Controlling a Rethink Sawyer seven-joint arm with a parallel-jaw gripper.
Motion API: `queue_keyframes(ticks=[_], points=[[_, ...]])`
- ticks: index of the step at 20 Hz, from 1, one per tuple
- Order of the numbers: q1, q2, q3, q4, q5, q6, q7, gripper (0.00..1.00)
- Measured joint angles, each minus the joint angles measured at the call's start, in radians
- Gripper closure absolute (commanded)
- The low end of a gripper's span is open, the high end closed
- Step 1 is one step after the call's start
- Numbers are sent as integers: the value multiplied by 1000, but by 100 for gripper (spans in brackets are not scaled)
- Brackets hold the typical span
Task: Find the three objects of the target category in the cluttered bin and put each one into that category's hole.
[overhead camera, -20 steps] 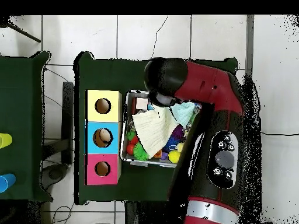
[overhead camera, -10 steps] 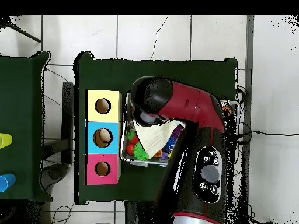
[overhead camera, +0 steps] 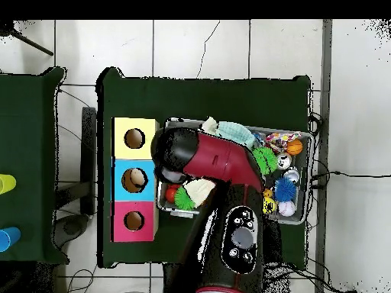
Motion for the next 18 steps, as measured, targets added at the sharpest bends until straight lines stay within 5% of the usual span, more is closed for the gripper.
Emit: queue_keyframes(ticks=[7,13,18], points=[[110,-3,-63,78,21,0,94,100],[258,-19,-189,83,10,7,222,100],[311,-45,-221,97,28,11,297,100]])
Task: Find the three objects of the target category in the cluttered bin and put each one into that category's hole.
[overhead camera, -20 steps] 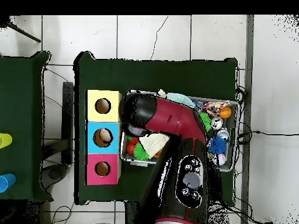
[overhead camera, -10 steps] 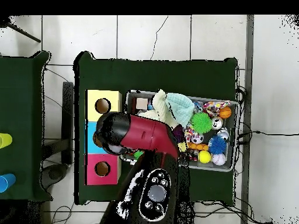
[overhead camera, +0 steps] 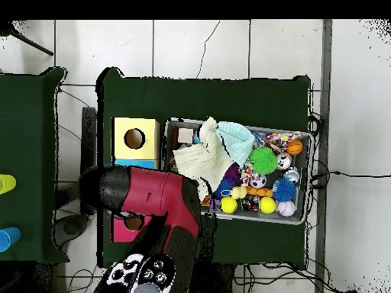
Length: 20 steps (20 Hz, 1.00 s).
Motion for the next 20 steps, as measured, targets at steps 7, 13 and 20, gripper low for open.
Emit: queue_keyframes(ticks=[7,13,20], points=[[-8,-26,5,34,92,0,26,100],[-18,-37,14,97,185,0,26,100],[-21,-24,26,135,216,0,26,100]])
